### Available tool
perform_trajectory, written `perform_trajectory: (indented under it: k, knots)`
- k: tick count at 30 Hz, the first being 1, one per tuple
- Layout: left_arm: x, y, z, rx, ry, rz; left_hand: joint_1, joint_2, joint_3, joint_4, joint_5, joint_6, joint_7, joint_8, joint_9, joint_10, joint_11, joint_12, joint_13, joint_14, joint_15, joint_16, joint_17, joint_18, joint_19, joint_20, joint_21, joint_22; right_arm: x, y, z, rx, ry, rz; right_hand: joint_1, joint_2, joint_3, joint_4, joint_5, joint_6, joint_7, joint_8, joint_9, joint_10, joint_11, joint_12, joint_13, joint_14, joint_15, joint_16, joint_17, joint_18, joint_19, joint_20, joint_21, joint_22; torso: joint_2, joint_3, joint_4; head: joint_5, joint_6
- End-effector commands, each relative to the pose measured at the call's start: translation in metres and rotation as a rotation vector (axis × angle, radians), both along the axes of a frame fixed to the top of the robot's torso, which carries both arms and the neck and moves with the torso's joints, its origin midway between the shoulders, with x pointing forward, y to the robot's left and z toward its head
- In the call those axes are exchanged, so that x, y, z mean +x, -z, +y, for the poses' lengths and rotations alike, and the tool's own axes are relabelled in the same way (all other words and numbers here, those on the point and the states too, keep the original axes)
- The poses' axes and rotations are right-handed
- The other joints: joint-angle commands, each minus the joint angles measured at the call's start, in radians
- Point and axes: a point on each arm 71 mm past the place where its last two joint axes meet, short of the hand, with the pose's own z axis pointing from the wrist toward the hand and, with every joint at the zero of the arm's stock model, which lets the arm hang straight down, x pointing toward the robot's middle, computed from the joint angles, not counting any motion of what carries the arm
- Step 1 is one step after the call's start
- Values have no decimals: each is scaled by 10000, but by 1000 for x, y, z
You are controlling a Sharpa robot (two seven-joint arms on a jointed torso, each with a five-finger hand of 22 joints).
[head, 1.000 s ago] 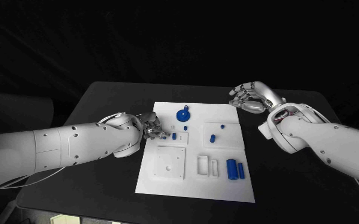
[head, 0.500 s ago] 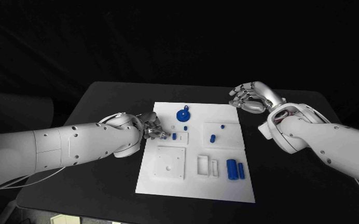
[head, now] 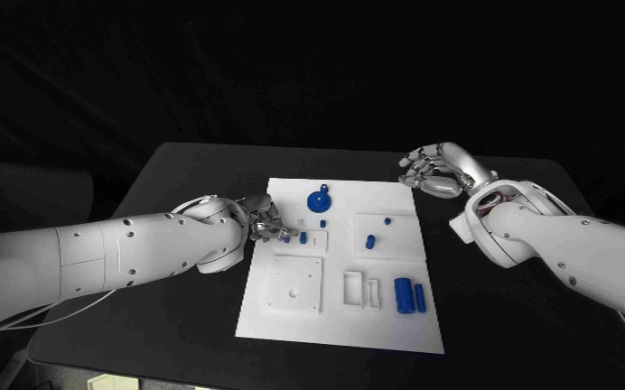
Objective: Assemble the parts on the task board
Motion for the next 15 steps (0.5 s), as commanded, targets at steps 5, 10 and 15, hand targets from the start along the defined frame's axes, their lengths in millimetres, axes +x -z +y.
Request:
perform_trajectory:
  k: [5,10,15]
  knots:
    - [7,-16,-6,-1277,-416,-251,-613,-40,-1200,288,2,-754,152,-339,-103,-611,67,-123,40,-419,-178,-172,-49,176,-365,-869,-229,57,0,0,2,-57,-146,-84,-74,37,-20,24,39,6,23,65,-14,-46,-4,33,-16,-79,-6,60,-15,157,-84,-3,-66,16,-5,2,-7,-16,26]
    - [13,-30,-7,-2068,-566,-650,-230,-51,-1647,595,-3,-1516,407,-554,-163,-1463,320,-440,-56,-1054,5,-526,-240,46,-847,-783,-634,-48,0,0,2,-59,-145,-82,-74,36,-21,23,41,3,24,64,-16,-48,-4,34,-19,-81,-6,61,-17,157,-85,-3,-67,17,-10,3,-3,-32,46]
    - [21,-44,-11,-3190,-281,-1440,1129,86,-1646,590,44,-2139,779,-630,-164,-2489,711,-1375,-531,-2020,656,-1369,-741,-237,-1708,-295,-1469,-328,1,0,1,-69,-126,-78,-74,36,-21,23,43,1,25,64,-18,-49,-4,36,-22,-82,-5,62,-19,157,-86,-3,-69,18,-4,6,-1,-44,68]
